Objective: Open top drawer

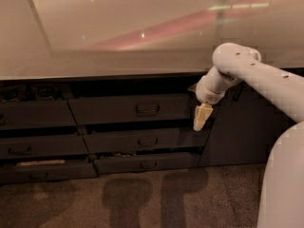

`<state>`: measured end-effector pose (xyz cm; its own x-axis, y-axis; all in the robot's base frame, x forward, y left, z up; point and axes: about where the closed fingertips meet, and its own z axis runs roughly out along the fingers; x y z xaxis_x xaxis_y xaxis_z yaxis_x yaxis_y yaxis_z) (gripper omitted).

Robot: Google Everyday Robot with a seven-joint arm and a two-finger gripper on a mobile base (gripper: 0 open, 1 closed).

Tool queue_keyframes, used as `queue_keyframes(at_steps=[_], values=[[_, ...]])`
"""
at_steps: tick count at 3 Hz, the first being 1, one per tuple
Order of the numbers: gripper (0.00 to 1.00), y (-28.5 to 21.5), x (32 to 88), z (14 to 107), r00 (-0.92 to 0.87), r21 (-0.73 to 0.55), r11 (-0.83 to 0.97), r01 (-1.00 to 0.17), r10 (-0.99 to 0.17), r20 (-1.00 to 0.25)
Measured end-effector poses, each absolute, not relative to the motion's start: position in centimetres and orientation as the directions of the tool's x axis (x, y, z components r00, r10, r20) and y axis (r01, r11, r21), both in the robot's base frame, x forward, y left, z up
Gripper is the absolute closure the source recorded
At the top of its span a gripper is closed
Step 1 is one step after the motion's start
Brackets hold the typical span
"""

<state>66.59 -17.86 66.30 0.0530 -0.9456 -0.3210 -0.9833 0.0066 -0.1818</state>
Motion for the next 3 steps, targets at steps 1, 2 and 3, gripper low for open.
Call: queue_keyframes(at_steps=[1, 2, 3], values=[[0.0, -18.43, 65.46, 64.15, 0.019, -0.165, 0.029, -0.986, -0.96, -0.279], [0.0, -18.43, 65.46, 64.14, 0.019, -0.165, 0.029, -0.986, -0.96, -0.279], [0.19, -18.43, 65.46, 64.14, 0.019, -0.165, 0.029, -0.986, -0.96, -0.279]])
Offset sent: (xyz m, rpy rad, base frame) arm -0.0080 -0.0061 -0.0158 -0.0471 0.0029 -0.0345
